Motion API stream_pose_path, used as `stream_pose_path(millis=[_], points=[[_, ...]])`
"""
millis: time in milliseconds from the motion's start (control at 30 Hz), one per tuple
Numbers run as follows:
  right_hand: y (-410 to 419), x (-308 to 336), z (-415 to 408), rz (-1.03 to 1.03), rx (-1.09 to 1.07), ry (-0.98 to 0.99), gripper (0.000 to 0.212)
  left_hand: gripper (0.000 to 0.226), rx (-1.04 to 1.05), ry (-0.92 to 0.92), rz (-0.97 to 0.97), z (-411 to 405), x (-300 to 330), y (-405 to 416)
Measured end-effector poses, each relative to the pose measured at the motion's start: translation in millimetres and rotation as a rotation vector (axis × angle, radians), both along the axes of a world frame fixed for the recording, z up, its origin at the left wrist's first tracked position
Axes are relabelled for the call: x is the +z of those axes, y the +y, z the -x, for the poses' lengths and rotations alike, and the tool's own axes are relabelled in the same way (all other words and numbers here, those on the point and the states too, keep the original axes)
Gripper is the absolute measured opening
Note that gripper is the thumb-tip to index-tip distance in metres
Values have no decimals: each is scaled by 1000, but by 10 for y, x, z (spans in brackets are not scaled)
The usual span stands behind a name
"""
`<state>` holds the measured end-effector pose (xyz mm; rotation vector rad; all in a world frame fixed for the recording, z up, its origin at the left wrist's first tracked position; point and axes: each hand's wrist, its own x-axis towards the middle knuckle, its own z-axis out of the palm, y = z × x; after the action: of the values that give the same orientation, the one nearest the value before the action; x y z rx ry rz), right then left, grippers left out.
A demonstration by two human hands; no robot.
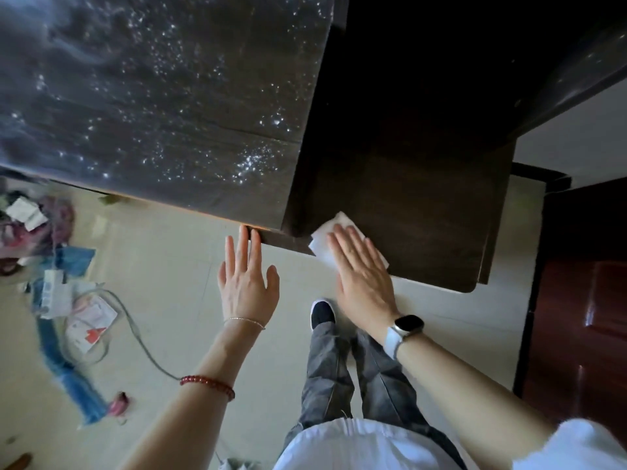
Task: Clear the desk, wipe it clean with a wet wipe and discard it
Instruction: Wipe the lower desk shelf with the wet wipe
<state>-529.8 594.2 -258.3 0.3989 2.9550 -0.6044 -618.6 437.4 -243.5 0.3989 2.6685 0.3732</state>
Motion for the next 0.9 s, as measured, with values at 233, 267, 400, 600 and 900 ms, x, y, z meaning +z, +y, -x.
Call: stream_pose_path(millis=[233,267,400,600,900], points=[[-278,93,511,54,-23,5,74,67,-14,-23,-36,30,32,-29],[-265,106,476,47,9,-3,74,66,-14,-27,-34,32,41,-35],[-199,104,122,-26,303,-40,68,64,-24,-60,-10,41,93,-21],[-120,76,147,-86,390,-32,61,63,-19,-79,-25,39,107,-23],[-182,136,261,-172,337,-65,68,51,-39,-28,-60,131,156,-113]])
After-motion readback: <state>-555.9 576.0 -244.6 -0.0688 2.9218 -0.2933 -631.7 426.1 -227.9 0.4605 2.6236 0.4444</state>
